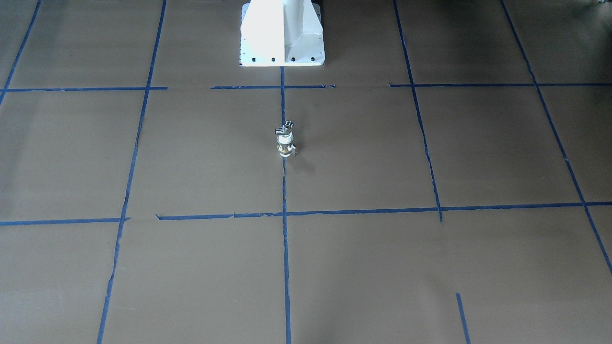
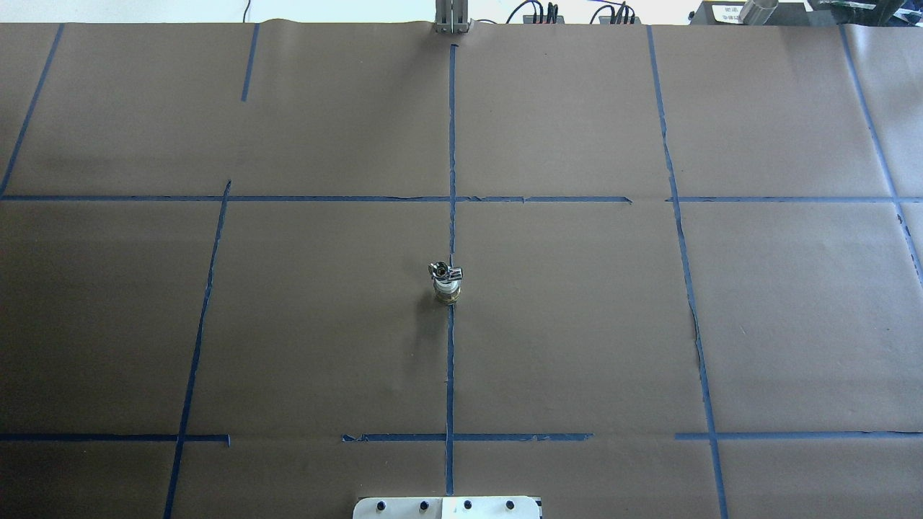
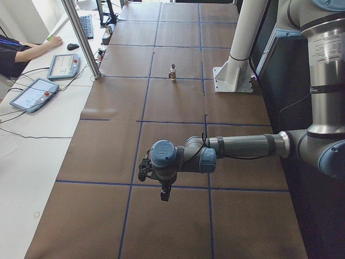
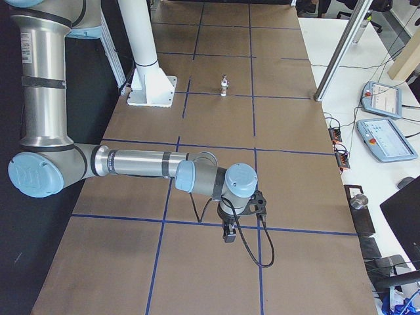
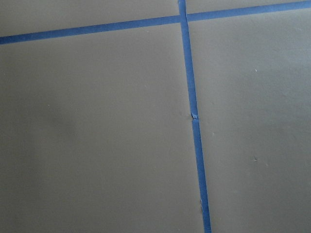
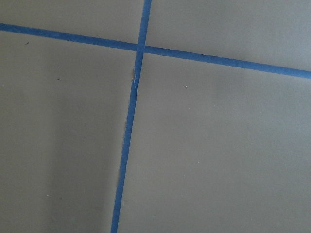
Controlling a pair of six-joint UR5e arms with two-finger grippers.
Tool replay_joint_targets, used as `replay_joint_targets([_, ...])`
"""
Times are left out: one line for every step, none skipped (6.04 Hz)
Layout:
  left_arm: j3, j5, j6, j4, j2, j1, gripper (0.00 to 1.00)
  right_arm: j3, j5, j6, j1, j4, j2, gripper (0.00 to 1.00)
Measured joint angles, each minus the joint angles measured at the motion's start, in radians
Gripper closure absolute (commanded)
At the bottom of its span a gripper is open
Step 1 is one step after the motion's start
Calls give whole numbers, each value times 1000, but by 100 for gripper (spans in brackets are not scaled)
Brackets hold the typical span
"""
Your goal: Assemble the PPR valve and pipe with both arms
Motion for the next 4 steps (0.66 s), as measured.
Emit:
replay_joint_targets([-2,0,0,0,-1,0,0,1,0,0,0,0,0,0])
replay_joint_targets([-3,0,0,0,-1,0,0,3,0,2,-1,0,0,0])
replay_joint_targets([-2,0,0,0,-2,0,0,9,0,9,-1,0,0,0])
replay_joint_targets([-1,0,0,0,-2,0,0,13,0,16,-1,1,0,0])
